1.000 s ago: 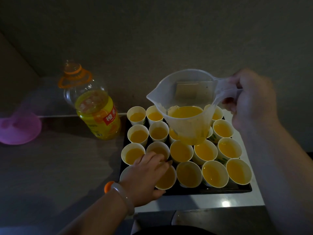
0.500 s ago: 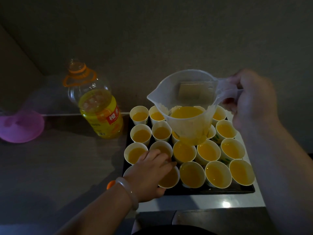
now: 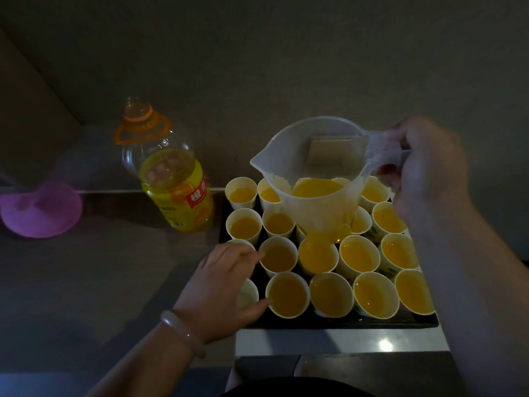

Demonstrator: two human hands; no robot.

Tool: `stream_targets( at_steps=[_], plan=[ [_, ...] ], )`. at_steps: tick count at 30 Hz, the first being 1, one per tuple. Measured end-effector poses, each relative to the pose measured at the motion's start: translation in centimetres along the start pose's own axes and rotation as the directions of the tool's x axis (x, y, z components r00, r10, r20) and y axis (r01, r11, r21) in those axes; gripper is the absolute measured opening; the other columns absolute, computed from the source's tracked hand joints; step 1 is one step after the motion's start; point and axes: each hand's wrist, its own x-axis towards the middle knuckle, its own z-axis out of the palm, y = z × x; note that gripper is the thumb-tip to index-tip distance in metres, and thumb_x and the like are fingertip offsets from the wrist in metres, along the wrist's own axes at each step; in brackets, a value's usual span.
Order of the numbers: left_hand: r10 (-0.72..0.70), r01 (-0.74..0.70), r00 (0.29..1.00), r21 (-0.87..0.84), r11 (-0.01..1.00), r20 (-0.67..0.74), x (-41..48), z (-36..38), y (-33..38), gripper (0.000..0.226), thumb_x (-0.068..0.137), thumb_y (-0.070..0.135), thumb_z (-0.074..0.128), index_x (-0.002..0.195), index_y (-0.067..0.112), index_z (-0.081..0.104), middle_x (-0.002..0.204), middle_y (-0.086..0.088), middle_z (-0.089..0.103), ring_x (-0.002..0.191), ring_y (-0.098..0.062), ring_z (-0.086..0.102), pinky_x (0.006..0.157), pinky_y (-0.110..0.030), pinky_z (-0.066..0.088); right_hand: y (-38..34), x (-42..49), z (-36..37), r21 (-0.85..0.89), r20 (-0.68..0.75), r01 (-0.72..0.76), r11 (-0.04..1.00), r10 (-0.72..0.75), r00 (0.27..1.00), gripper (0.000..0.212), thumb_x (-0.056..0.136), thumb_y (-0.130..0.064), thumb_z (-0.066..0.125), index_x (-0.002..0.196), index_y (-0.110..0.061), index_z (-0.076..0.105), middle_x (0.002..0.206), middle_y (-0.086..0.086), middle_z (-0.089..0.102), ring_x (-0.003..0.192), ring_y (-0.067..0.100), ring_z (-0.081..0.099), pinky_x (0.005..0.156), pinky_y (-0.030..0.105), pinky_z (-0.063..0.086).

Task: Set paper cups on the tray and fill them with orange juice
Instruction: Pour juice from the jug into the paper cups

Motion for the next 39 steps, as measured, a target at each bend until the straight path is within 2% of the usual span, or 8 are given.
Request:
stream_targets(
  at_steps=[2,6,14,18,24,30,34,39],
  plan=[
    [-0.057,0.057,0.998,-0.008,0.998,-0.040,-0.8,-0.6,-0.8,0.068,0.069,0.066,0.061,0.123,0.025,0.053,0.117,0.008,0.053,0.108,-0.011,0.048,0.086,-0.031,0.049,0.0,0.0,0.4,0.042,0.022,-0.021,0.999,0.020,1.000,0.041,0.080,-0.010,0.048,0.040,-0.018,0.048,0.053,0.001,0.038,0.047,0.013,0.035,0.039,0.019,0.029],
    [-0.116,0.117,0.993,0.010,0.993,-0.015,-2.2,-1.0,-1.3,0.077,0.063,0.075,0.061,0.120,0.025,0.049,0.112,0.007,0.055,0.099,-0.012,0.052,0.080,-0.030,0.051,-0.1,0.0,1.4,0.122,0.043,-0.056,0.991,0.051,0.998,0.050,0.084,-0.006,0.043,0.035,-0.017,0.049,0.051,-0.002,0.036,0.044,0.012,0.034,0.037,0.018,0.027],
    [-0.222,0.224,0.972,-0.026,0.974,0.074,-4.1,0.3,-1.2,0.099,0.053,0.082,0.062,0.130,0.026,0.034,0.122,0.007,0.046,0.107,-0.012,0.050,0.084,-0.024,0.048,0.3,-0.3,2.5,0.006,0.014,-0.008,1.000,0.008,1.000,0.046,0.081,-0.011,0.049,0.036,-0.018,0.054,0.051,-0.001,0.042,0.046,0.012,0.039,0.038,0.018,0.029],
    [-0.206,0.209,0.975,-0.036,0.977,0.080,-4.3,0.6,-1.2,0.094,0.054,0.077,0.062,0.128,0.026,0.036,0.121,0.004,0.047,0.108,-0.013,0.051,0.085,-0.021,0.043,0.6,-0.5,2.8,-0.004,0.007,-0.020,1.000,0.020,1.000,0.046,0.082,-0.011,0.049,0.037,-0.019,0.055,0.050,-0.003,0.044,0.045,0.011,0.040,0.037,0.017,0.028],
    [-0.210,0.214,0.973,-0.032,0.976,0.092,-4.4,1.1,-1.2,0.083,0.061,0.069,0.062,0.127,0.025,0.038,0.116,0.003,0.048,0.102,-0.016,0.057,0.078,-0.021,0.048,0.5,-0.7,2.9,-0.034,-0.008,-0.029,0.999,0.029,1.000,0.043,0.081,-0.014,0.051,0.038,-0.019,0.055,0.053,-0.002,0.045,0.048,0.012,0.041,0.039,0.019,0.030],
    [-0.243,0.258,0.961,-0.101,0.961,0.135,-4.4,1.2,-0.9,0.076,0.069,0.059,0.066,0.130,0.034,0.028,0.124,0.007,0.049,0.111,-0.011,0.050,0.085,-0.019,0.042,0.1,-1.2,3.2,-0.048,-0.030,-0.029,0.998,0.028,0.999,0.035,0.084,-0.012,0.052,0.049,-0.017,0.052,0.059,0.003,0.045,0.050,0.011,0.042,0.038,0.018,0.030],
    [-0.213,0.225,0.972,-0.116,0.968,0.101,-4.6,0.9,-1.3,0.068,0.068,0.054,0.066,0.125,0.030,0.038,0.115,0.008,0.053,0.099,-0.010,0.057,0.074,-0.017,0.046,0.1,-1.1,3.3,-0.071,-0.064,-0.035,0.997,0.030,0.997,0.041,0.083,-0.014,0.052,0.042,-0.017,0.056,0.053,-0.002,0.048,0.050,0.011,0.044,0.039,0.017,0.031],
    [-0.165,0.177,0.983,-0.177,0.968,0.079,-4.4,-0.2,-1.2,0.066,0.069,0.054,0.067,0.124,0.029,0.041,0.116,0.010,0.049,0.093,-0.004,0.055,0.070,-0.017,0.051,-0.1,-1.3,3.5,-0.068,-0.059,-0.027,0.997,0.023,0.998,0.042,0.083,-0.013,0.052,0.041,-0.019,0.054,0.056,-0.002,0.049,0.050,0.010,0.046,0.039,0.017,0.032]
  ],
)
